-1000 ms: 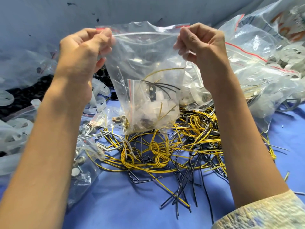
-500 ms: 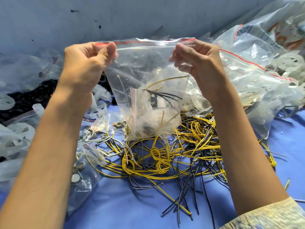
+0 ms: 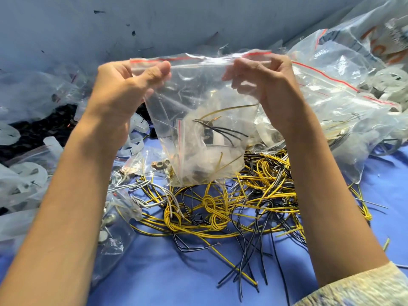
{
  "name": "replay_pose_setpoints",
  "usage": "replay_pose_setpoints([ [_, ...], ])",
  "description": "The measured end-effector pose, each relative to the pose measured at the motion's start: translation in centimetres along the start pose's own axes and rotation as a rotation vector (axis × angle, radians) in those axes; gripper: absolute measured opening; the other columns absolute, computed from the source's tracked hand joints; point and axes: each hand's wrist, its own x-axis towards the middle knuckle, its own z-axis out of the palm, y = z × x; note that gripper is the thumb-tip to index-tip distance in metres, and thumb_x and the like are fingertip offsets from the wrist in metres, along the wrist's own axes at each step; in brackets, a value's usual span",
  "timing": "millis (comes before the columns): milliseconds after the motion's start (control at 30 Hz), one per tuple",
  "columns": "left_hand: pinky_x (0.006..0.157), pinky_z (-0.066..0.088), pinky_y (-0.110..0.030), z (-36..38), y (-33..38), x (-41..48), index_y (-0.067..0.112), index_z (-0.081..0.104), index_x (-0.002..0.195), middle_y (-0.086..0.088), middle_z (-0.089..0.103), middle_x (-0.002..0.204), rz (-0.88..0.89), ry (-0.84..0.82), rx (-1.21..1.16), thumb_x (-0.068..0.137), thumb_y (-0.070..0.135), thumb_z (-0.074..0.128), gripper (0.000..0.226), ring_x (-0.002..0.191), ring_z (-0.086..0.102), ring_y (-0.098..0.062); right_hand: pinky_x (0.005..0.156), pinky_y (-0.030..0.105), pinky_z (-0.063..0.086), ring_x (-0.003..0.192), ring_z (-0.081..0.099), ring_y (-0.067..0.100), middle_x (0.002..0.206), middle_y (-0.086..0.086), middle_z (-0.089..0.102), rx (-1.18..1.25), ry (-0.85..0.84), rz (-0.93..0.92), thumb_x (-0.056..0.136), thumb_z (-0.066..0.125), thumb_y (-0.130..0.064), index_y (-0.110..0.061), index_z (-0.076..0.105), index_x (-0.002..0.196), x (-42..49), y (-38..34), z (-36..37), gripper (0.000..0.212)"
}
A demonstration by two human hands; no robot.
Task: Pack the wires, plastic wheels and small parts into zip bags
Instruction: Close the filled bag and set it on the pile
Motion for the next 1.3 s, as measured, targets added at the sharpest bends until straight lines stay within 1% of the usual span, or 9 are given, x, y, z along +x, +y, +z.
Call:
replay_pose_setpoints([
  [67, 0.071, 0.046, -0.014, 0.0, 0.0, 0.0, 0.022, 0.073, 0.068, 0.012, 0.07, 0.065, 0.003, -0.014, -0.021, 0.073, 0.027, 0.072, 0.008, 0.067, 0.062, 0.0, 0.064, 0.02, 0.046, 0.066, 0.063, 0.006, 0.075, -0.002, 0.073, -0.01, -0.017, -0.01, 0.085, 0.063, -0.02, -0.014, 0.069, 0.084, 0.0, 0.0, 0.3, 0.009],
  [200, 0.07, 0.044, -0.014, 0.1, 0.2, -0.1, 0.017, 0.066, 0.084, 0.013, 0.069, 0.063, 0.049, -0.004, -0.013, 0.069, 0.029, 0.071, 0.02, 0.064, 0.061, 0.0, 0.064, 0.018, 0.047, 0.065, 0.063, 0.005, 0.071, -0.004, 0.072, -0.02, -0.017, -0.045, 0.09, 0.06, -0.008, -0.008, 0.069, 0.086, -0.2, -0.1, 0.5, 0.01],
  [333, 0.073, 0.044, -0.018, 0.9, 0.1, -0.3, 0.018, 0.065, 0.078, 0.013, 0.067, 0.062, 0.074, 0.011, -0.047, 0.067, 0.031, 0.074, 0.02, 0.064, 0.057, -0.002, 0.062, 0.016, 0.045, 0.063, 0.062, 0.004, 0.067, -0.008, 0.07, -0.081, -0.012, -0.084, 0.089, 0.06, -0.008, -0.004, 0.067, 0.086, -0.3, -0.2, 0.5, 0.009],
  [467, 0.081, 0.044, -0.022, 1.2, 0.0, -0.3, 0.021, 0.072, 0.062, 0.012, 0.069, 0.069, -0.007, -0.027, -0.135, 0.074, 0.026, 0.074, 0.014, 0.069, 0.059, -0.003, 0.063, 0.017, 0.046, 0.064, 0.063, 0.004, 0.067, -0.007, 0.071, -0.082, 0.001, -0.049, 0.088, 0.061, -0.013, -0.008, 0.069, 0.085, -0.2, -0.2, 0.3, 0.009],
  [633, 0.083, 0.044, -0.024, 1.6, 0.0, -0.9, 0.029, 0.076, 0.065, 0.015, 0.071, 0.072, -0.028, -0.092, -0.11, 0.063, 0.034, 0.073, 0.007, 0.075, 0.063, 0.0, 0.068, 0.023, 0.05, 0.067, 0.063, 0.011, 0.071, -0.002, 0.072, -0.062, -0.015, -0.003, 0.08, 0.07, -0.021, -0.013, 0.073, 0.083, -0.2, 0.0, 0.5, 0.009],
  [900, 0.073, 0.044, -0.019, 2.7, -0.1, -0.9, 0.021, 0.071, 0.064, 0.009, 0.068, 0.069, -0.026, 0.004, -0.184, 0.064, 0.026, 0.075, 0.006, 0.068, 0.056, -0.005, 0.063, 0.014, 0.046, 0.063, 0.065, 0.003, 0.065, -0.006, 0.071, -0.052, -0.013, -0.089, 0.084, 0.067, -0.006, -0.005, 0.07, 0.082, -0.5, -0.3, 0.6, 0.003],
  [1033, 0.075, 0.042, -0.022, 3.0, -0.1, -0.9, 0.022, 0.07, 0.061, 0.007, 0.066, 0.07, -0.031, 0.02, -0.22, 0.074, 0.017, 0.074, 0.014, 0.068, 0.056, -0.006, 0.061, 0.015, 0.045, 0.061, 0.063, 0.003, 0.063, -0.005, 0.07, -0.056, 0.009, -0.119, 0.084, 0.067, -0.005, -0.007, 0.069, 0.078, -0.5, -0.4, 1.0, 0.006],
  [1200, 0.082, 0.044, -0.022, 3.3, 0.1, -1.3, 0.029, 0.074, 0.059, 0.013, 0.069, 0.073, -0.045, -0.012, -0.214, 0.064, 0.032, 0.079, 0.008, 0.075, 0.061, -0.003, 0.067, 0.019, 0.048, 0.065, 0.064, 0.005, 0.069, -0.002, 0.07, 0.039, -0.046, -0.042, 0.088, 0.064, -0.007, -0.005, 0.069, 0.086, -0.5, -0.3, 1.2, 0.006],
  [1300, 0.086, 0.043, -0.023, 3.7, 0.1, -1.5, 0.031, 0.074, 0.06, 0.016, 0.067, 0.068, -0.024, -0.019, -0.219, 0.06, 0.033, 0.072, 0.003, 0.074, 0.06, -0.001, 0.068, 0.02, 0.049, 0.068, 0.065, 0.006, 0.072, -0.002, 0.072, 0.046, -0.067, -0.041, 0.087, 0.065, -0.009, -0.007, 0.07, 0.086, -0.5, -0.4, 1.3, 0.006],
])
